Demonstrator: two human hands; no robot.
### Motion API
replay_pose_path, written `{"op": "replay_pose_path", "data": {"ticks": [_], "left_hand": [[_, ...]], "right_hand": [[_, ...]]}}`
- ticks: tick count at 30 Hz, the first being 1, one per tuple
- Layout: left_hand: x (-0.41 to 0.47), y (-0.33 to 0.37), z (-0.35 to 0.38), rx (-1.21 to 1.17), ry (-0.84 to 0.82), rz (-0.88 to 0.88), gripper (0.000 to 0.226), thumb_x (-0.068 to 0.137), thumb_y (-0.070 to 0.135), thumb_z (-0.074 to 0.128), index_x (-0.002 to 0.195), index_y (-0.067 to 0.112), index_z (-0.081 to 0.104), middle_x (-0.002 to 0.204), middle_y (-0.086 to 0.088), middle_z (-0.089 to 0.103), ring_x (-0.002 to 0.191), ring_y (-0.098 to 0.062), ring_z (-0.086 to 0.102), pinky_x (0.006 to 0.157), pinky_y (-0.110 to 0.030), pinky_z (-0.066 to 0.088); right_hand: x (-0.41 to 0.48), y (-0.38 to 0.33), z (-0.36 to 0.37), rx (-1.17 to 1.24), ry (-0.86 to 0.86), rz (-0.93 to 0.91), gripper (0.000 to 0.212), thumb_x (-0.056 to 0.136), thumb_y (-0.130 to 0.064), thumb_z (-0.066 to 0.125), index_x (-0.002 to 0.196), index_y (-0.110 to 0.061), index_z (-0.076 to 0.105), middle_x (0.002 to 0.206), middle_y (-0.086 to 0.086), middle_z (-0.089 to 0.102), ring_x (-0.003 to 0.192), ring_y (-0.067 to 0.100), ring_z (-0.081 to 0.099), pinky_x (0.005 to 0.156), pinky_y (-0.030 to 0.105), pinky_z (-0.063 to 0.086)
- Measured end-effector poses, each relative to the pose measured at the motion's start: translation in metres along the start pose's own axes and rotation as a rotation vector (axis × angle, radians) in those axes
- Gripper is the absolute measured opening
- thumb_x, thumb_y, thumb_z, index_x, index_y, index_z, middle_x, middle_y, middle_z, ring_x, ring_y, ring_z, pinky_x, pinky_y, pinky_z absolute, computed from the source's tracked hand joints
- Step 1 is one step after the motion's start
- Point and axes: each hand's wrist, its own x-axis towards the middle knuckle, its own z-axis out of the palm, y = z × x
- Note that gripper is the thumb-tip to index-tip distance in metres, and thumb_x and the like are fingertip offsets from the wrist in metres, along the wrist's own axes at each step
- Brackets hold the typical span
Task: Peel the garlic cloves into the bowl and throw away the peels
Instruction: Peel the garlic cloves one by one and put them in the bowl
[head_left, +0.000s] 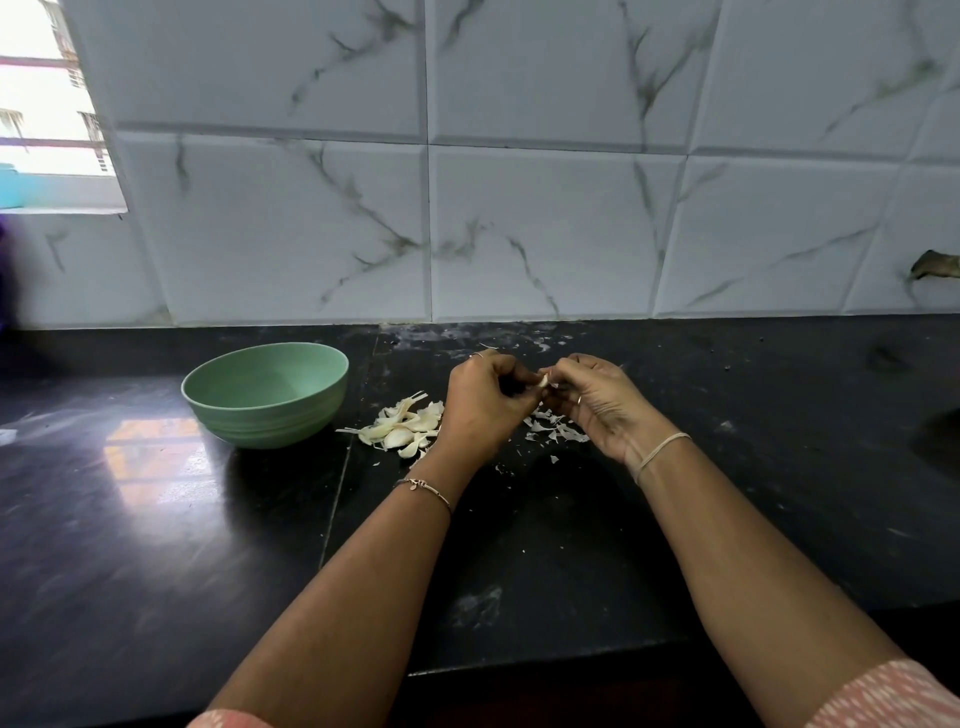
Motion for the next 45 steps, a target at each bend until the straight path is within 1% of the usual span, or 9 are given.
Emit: {"op": "replay_pose_path", "data": {"ticks": [10, 14, 19, 24, 29, 33, 38, 41, 45], "left_hand": [[-0.001, -0.001, 0.001, 0.062, 0.003, 0.061, 0.008, 0.075, 0.015, 0.082, 0.076, 0.013, 0.074, 0.077, 0.005, 0.059, 0.071, -0.011, 0.061, 0.066, -0.018, 0.050], [0.000, 0.001, 0.002, 0.059, 0.022, 0.062, 0.011, 0.074, 0.015, 0.083, 0.073, 0.014, 0.072, 0.073, 0.012, 0.054, 0.067, -0.004, 0.056, 0.062, -0.007, 0.041], [0.002, 0.000, 0.000, 0.010, 0.038, 0.025, 0.010, 0.075, 0.013, 0.081, 0.075, 0.012, 0.072, 0.073, 0.011, 0.057, 0.065, 0.000, 0.056, 0.062, -0.004, 0.041], [0.001, -0.001, 0.001, -0.095, -0.059, -0.072, 0.010, 0.079, 0.017, 0.079, 0.083, 0.016, 0.071, 0.078, 0.008, 0.070, 0.071, -0.001, 0.065, 0.064, -0.009, 0.049], [0.004, -0.002, -0.002, -0.091, -0.033, -0.105, 0.006, 0.083, 0.015, 0.077, 0.088, 0.016, 0.073, 0.077, 0.012, 0.068, 0.072, 0.005, 0.062, 0.066, -0.004, 0.045], [0.006, -0.002, -0.003, -0.089, 0.024, -0.123, 0.008, 0.080, 0.013, 0.078, 0.086, 0.014, 0.075, 0.075, 0.013, 0.066, 0.069, 0.010, 0.058, 0.063, 0.001, 0.041], [0.007, -0.004, -0.006, -0.130, 0.032, -0.159, 0.014, 0.077, 0.008, 0.079, 0.081, 0.020, 0.072, 0.074, 0.016, 0.067, 0.068, 0.009, 0.060, 0.066, -0.002, 0.045], [0.007, -0.006, -0.007, -0.119, 0.036, -0.169, 0.015, 0.076, 0.007, 0.079, 0.083, 0.020, 0.074, 0.074, 0.014, 0.069, 0.067, 0.005, 0.062, 0.067, -0.005, 0.048], [0.006, -0.006, -0.008, -0.109, 0.013, -0.173, 0.015, 0.076, 0.010, 0.081, 0.088, 0.018, 0.077, 0.074, 0.015, 0.068, 0.069, 0.010, 0.061, 0.066, -0.001, 0.044]], "right_hand": [[0.001, 0.003, 0.000, -0.019, 0.021, -0.021, 0.032, 0.086, 0.006, 0.059, 0.061, -0.011, 0.049, 0.066, 0.005, 0.055, 0.064, 0.014, 0.056, 0.058, 0.021, 0.051], [0.003, 0.006, 0.000, -0.054, 0.073, -0.063, 0.031, 0.084, 0.008, 0.061, 0.060, -0.009, 0.051, 0.061, 0.005, 0.055, 0.060, 0.016, 0.054, 0.062, 0.029, 0.042], [0.002, 0.004, -0.001, 0.026, 0.035, -0.058, 0.014, 0.084, 0.003, 0.066, 0.072, -0.003, 0.061, 0.074, 0.008, 0.063, 0.067, 0.013, 0.063, 0.065, 0.023, 0.056], [0.002, 0.006, 0.000, -0.053, 0.101, -0.128, 0.020, 0.082, 0.007, 0.067, 0.067, -0.006, 0.065, 0.085, 0.012, 0.070, 0.076, 0.018, 0.067, 0.077, 0.030, 0.059], [0.002, 0.006, -0.004, -0.048, 0.065, -0.171, 0.009, 0.080, 0.007, 0.071, 0.086, 0.001, 0.071, 0.083, 0.014, 0.072, 0.076, 0.020, 0.071, 0.080, 0.028, 0.059], [0.002, 0.007, -0.004, -0.079, 0.074, -0.159, 0.006, 0.079, 0.002, 0.073, 0.084, 0.001, 0.069, 0.077, 0.013, 0.073, 0.070, 0.016, 0.071, 0.071, 0.022, 0.059], [0.002, 0.008, -0.005, -0.213, 0.043, -0.177, 0.004, 0.083, 0.000, 0.071, 0.085, -0.002, 0.069, 0.080, 0.012, 0.071, 0.070, 0.014, 0.068, 0.066, 0.019, 0.057], [0.003, 0.010, -0.006, -0.482, 0.055, -0.290, 0.004, 0.085, -0.002, 0.071, 0.085, -0.006, 0.071, 0.080, 0.010, 0.070, 0.073, 0.018, 0.067, 0.070, 0.025, 0.057], [0.008, 0.013, -0.008, -0.806, 0.112, -0.419, 0.006, 0.086, -0.012, 0.072, 0.085, -0.018, 0.072, 0.078, -0.001, 0.072, 0.077, 0.016, 0.070, 0.076, 0.031, 0.058]]}}
